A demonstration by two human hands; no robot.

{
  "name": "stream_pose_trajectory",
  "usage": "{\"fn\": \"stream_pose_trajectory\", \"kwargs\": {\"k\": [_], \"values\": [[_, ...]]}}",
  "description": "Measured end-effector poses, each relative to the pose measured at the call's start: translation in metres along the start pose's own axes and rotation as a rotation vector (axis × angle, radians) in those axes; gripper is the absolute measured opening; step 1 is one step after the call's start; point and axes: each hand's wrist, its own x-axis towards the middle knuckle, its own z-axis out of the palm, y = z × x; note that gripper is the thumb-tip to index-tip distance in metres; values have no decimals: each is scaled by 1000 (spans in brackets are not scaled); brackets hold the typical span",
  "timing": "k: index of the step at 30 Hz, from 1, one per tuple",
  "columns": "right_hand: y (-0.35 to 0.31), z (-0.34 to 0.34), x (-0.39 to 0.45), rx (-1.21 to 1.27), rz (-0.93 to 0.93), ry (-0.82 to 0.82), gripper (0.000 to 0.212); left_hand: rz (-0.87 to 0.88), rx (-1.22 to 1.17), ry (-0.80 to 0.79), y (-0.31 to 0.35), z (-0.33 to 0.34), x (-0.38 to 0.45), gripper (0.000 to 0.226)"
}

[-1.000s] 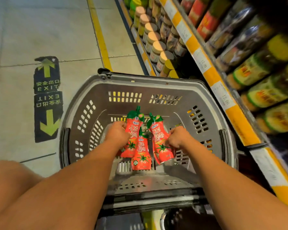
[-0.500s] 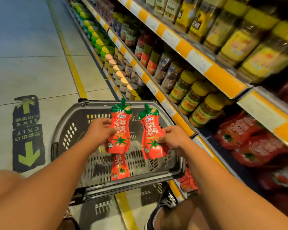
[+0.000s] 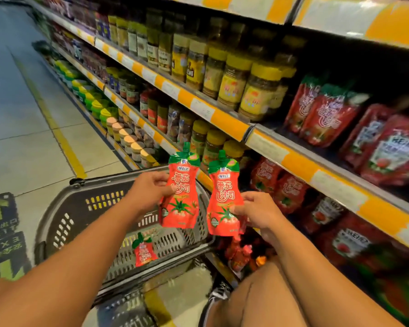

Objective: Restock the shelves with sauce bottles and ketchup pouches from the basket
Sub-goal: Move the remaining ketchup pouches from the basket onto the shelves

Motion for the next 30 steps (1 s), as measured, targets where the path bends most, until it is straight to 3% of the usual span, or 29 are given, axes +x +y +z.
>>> {"fn": "stream_pose_trajectory", "kwargs": {"k": [10,20,25,28,30], "values": [[44,-65,-19,186,40,229,19,14,122,-102,9,101,12,16],[66,-91,-6,144,3,385,22,112,144,-111,28,167,37,20],[65,-101,-4,146,51,448,35,174,116,-134,29,183,44,23],[62,-104,-5,46,39,522,55,213,105,-170,33,191,49,22],[59,-106,-5,84,-28,607,36,223,85,-190,37,196,53,22]]}}
